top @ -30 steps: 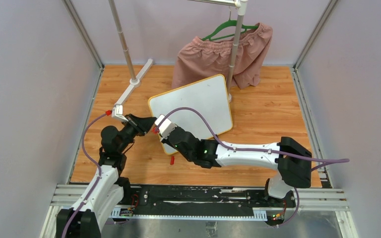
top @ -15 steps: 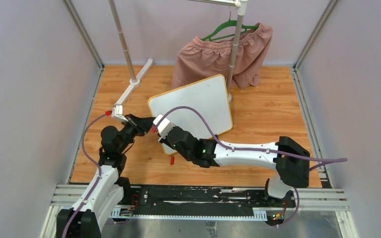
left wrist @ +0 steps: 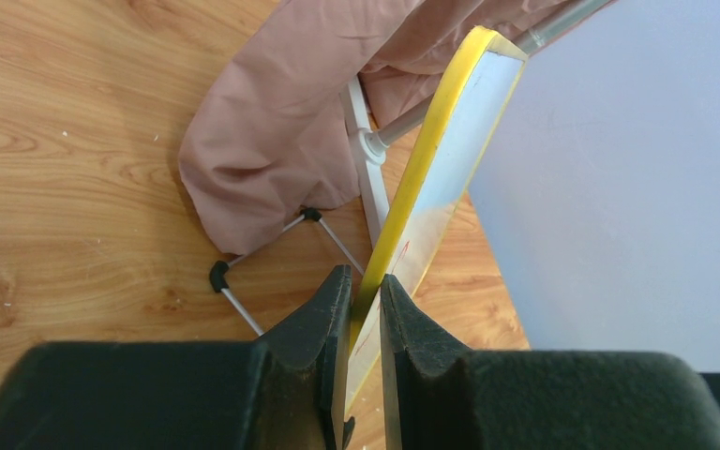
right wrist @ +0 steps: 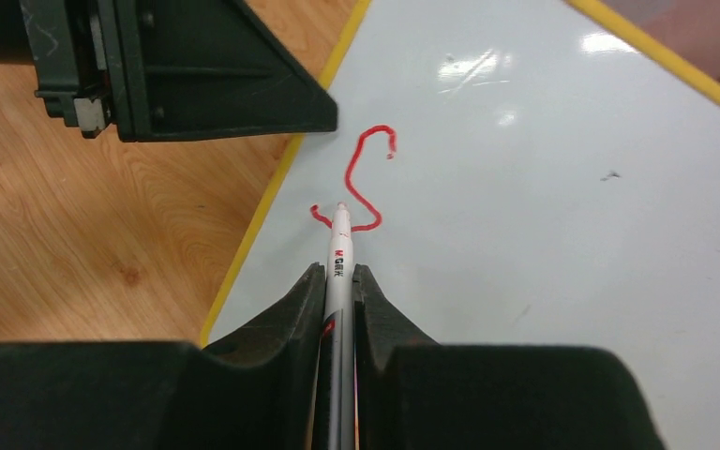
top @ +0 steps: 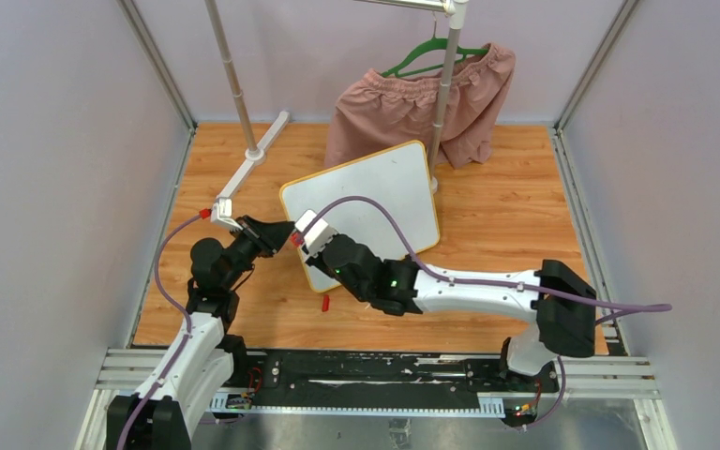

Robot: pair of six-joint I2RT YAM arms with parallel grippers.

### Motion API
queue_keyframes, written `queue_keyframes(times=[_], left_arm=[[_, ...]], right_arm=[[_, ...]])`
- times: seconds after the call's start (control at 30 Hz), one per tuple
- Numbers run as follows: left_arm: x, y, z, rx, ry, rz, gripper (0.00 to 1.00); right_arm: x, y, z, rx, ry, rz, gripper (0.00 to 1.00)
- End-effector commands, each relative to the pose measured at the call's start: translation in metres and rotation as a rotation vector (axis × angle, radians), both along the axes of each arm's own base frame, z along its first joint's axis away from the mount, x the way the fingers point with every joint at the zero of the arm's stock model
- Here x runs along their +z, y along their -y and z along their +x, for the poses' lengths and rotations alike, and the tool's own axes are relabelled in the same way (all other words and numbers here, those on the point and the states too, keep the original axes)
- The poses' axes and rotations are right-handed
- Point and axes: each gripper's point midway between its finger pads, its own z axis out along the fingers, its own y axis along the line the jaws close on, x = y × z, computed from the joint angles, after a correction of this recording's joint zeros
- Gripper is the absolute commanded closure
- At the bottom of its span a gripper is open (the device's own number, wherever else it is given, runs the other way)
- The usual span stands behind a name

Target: Write a sentence on the whiteboard

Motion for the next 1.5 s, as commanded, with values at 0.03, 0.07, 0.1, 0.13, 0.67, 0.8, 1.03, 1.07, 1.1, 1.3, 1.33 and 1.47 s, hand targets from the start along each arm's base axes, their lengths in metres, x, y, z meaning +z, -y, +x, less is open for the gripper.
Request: queue_keyframes(times=[0.03,0.07,0.1,0.13,0.67,0.8,1.03,1.07,1.1,1.3,1.33,1.47], left_arm=[[0.005,0.000,-0.002,-0.007,0.025,-0.006,1.00],[0.006,0.001,-0.002,-0.008,0.027,-0.006,1.00],[0.006,0.001,-0.002,-0.008,0.027,-0.005,1.00],[0.005,0.001,-0.002,-0.008,0.027,-0.005,1.00],[0.001,0.001,0.000,-0.008,0.015,0.003,1.00],[0.000,0.000,-0.001,-0.008,0.013,0.003,1.00],[-0.001,0.000,-0.001,-0.008,0.011,0.003,1.00],[0.000,0.001,-0.001,-0.009,0.011,0.003,1.00],[-0.001,0.001,-0.001,-0.009,0.010,0.003,1.00],[0.000,0.001,-0.001,-0.010,0.014,0.002,1.00],[0.000,0.001,-0.001,-0.010,0.014,0.002,1.00],[-0.001,0.001,-0.001,-0.010,0.011,0.002,1.00]], right_arm=[[0.039,0.041,0.019,-0.086,0.055,0.053,1.00],[0.039,0.046,0.022,-0.092,0.052,0.049,1.00],[0.037,0.050,0.024,-0.094,0.045,0.041,1.00],[0.036,0.054,0.026,-0.095,0.040,0.034,1.00],[0.026,0.054,0.020,-0.007,0.008,0.053,1.00],[0.027,0.046,0.015,0.051,0.018,0.065,1.00],[0.025,0.039,0.015,0.062,0.001,0.041,1.00],[0.025,0.038,0.015,0.068,-0.001,0.033,1.00],[0.024,0.037,0.015,0.072,-0.002,0.026,1.00],[0.016,0.027,0.017,0.090,-0.018,-0.012,1.00],[0.015,0.025,0.017,0.092,-0.020,-0.012,1.00],[0.015,0.022,0.018,0.090,-0.021,-0.011,1.00]])
